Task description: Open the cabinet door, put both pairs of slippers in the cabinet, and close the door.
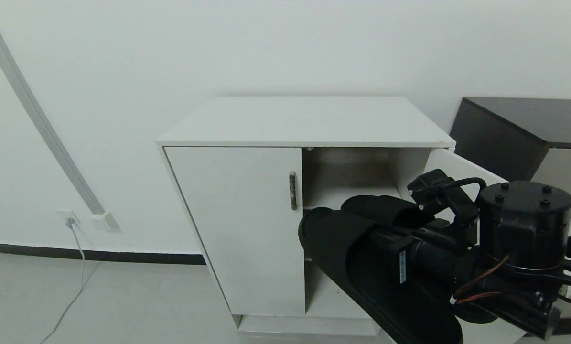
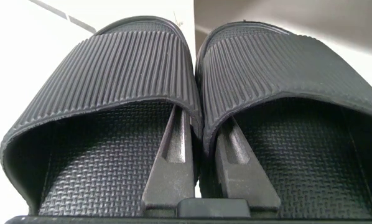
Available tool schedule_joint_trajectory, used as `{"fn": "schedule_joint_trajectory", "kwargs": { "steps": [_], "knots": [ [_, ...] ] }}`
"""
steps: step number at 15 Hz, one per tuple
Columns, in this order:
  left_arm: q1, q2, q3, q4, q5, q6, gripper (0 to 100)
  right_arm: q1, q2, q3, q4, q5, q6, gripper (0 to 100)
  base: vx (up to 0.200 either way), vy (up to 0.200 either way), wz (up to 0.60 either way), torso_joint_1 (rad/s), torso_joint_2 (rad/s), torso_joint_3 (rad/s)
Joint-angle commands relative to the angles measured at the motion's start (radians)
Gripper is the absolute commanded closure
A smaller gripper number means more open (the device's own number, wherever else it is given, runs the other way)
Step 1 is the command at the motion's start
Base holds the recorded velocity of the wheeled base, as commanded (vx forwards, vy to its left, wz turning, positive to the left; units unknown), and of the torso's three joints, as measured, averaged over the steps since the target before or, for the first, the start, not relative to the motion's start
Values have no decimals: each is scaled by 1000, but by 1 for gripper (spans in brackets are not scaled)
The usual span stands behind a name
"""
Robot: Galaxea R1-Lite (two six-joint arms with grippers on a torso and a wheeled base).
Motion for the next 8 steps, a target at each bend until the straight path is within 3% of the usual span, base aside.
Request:
{"fn": "schedule_joint_trajectory", "kwargs": {
  "steps": [1, 8],
  "knots": [
    [0, 1, 0, 0, 0, 0, 100, 0, 4, 0, -1, 0, 0, 100, 0, 0, 0, -163, 481, 325],
    [0, 1, 0, 0, 0, 0, 100, 0, 5, 9, -1, 3, 0, 100, 0, 0, 0, -133, 465, 335]
  ]
}}
